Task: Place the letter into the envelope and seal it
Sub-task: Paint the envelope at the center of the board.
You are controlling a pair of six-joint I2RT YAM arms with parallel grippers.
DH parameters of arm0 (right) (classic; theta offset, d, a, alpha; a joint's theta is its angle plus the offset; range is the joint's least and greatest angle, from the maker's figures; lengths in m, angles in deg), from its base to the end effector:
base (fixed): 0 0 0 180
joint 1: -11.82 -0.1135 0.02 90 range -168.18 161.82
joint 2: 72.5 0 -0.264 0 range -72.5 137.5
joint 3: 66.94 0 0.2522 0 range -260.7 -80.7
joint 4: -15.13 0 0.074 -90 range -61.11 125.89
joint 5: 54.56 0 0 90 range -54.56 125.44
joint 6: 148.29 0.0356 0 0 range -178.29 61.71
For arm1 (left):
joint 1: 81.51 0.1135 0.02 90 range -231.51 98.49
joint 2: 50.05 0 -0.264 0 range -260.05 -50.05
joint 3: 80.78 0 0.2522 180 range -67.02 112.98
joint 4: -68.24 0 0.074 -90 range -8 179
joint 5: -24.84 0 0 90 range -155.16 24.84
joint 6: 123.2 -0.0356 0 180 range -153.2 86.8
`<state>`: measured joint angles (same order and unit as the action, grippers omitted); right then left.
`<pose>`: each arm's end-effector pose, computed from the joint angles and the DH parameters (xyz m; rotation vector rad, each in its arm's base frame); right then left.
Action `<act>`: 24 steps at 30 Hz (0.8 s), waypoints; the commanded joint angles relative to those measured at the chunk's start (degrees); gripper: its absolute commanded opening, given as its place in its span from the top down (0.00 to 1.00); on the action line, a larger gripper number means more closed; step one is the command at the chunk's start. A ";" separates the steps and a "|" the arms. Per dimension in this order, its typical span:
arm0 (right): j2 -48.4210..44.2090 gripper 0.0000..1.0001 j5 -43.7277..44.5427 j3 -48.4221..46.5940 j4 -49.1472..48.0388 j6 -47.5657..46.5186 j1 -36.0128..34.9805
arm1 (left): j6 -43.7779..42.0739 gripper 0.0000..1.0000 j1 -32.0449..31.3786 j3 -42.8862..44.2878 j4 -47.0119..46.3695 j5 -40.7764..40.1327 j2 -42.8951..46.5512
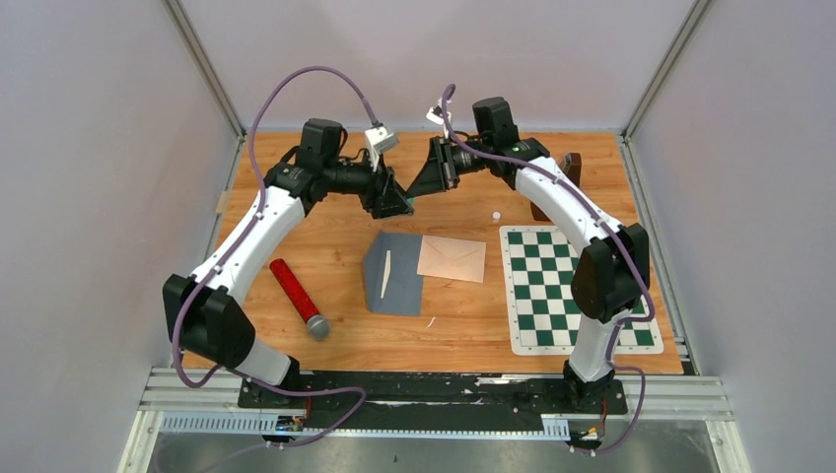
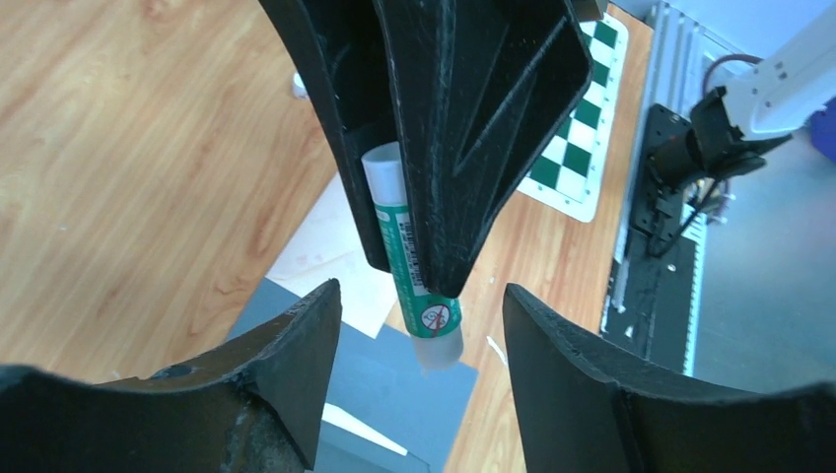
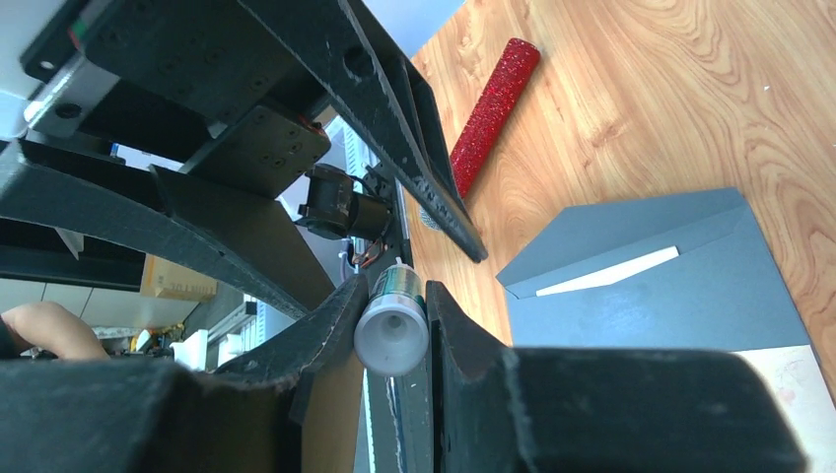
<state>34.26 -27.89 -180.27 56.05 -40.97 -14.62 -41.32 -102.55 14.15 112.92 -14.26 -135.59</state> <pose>0.3628 0.2159 0.3444 -0.8521 2.0478 1.6219 0.2953 -0.1432 0.3621 1.0086 1.8644 -1.0931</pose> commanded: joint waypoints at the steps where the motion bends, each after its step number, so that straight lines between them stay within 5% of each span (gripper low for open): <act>1: -2.35 0.99 -2.21 -0.63 -3.28 1.47 0.24 | -1.68 0.34 -0.32 3.03 2.43 5.02 -1.91; 11: -3.11 0.95 -1.50 0.26 -3.59 1.45 0.32 | 0.00 0.69 -0.32 5.69 1.27 6.81 -5.94; 17: -3.80 0.66 -0.72 1.27 -2.92 -0.05 2.16 | 0.23 0.91 -0.32 4.44 1.17 7.31 -5.70; 20: -4.88 0.46 1.33 -0.11 -0.42 -5.03 4.71 | -1.62 0.96 -0.32 4.71 3.81 7.71 -5.53; 24: -5.38 0.35 3.15 -3.93 5.79 -15.99 7.84 | -4.33 1.00 -0.32 4.68 7.71 9.03 -5.56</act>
<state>33.19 -26.21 -179.35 57.87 -46.08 -10.14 -41.91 -102.81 17.39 115.91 -7.84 -141.66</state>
